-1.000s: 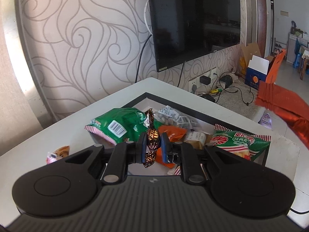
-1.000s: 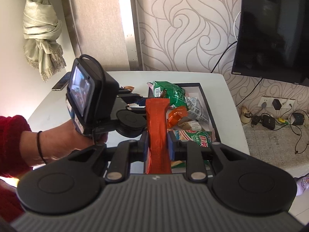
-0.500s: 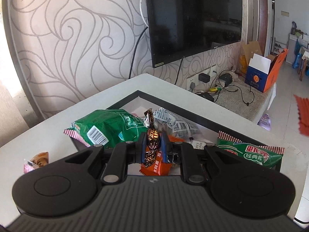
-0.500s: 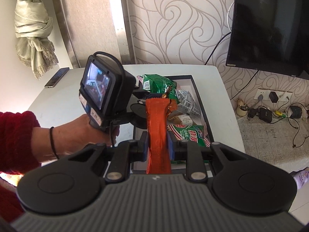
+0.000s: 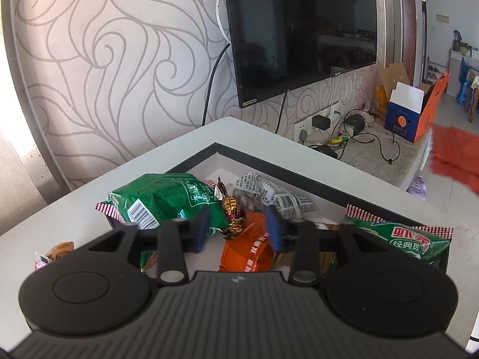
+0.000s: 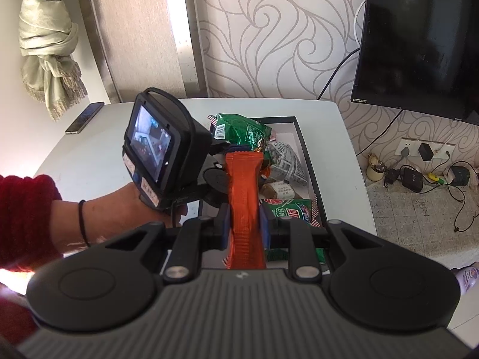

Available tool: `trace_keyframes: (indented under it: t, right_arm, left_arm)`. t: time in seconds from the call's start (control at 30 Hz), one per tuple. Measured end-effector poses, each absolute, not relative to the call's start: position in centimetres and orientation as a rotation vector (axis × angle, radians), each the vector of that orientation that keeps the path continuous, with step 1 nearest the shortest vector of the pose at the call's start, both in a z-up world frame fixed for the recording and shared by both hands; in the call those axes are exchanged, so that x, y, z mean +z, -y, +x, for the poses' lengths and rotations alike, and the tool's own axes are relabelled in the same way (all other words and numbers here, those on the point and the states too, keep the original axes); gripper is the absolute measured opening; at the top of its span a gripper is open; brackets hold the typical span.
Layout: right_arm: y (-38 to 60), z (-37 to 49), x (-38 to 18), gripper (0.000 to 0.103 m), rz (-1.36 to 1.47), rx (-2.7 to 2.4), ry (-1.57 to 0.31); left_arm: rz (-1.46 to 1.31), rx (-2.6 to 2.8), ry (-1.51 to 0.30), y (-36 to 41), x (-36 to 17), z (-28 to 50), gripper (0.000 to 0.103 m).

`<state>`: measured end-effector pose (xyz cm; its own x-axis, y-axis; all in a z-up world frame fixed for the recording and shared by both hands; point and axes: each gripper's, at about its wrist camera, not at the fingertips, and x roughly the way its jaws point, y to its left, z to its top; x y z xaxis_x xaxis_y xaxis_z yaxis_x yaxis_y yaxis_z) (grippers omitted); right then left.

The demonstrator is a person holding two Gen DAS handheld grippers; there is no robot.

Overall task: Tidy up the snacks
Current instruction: 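Open the left tool to drop the chocolate candy into the box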

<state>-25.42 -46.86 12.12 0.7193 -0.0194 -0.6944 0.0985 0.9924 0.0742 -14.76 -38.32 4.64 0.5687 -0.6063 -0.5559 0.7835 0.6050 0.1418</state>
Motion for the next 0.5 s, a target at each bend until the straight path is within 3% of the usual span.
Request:
trace_keyframes:
  t: [0.07,0.5]
  right_arm:
    - [46.9,-25.1,12.1,0.024,0.106,-0.061,-0.764]
    - [48.0,-23.8,12.5,0.024,0.104,-0.064,-0.747]
  left_arm:
    - [0.399,-0.84,-0.472,38.1,4.9,-15.1,0.072]
    - [0.416,-0.862,-0.449,36.1,6.0,-16.8,0.078]
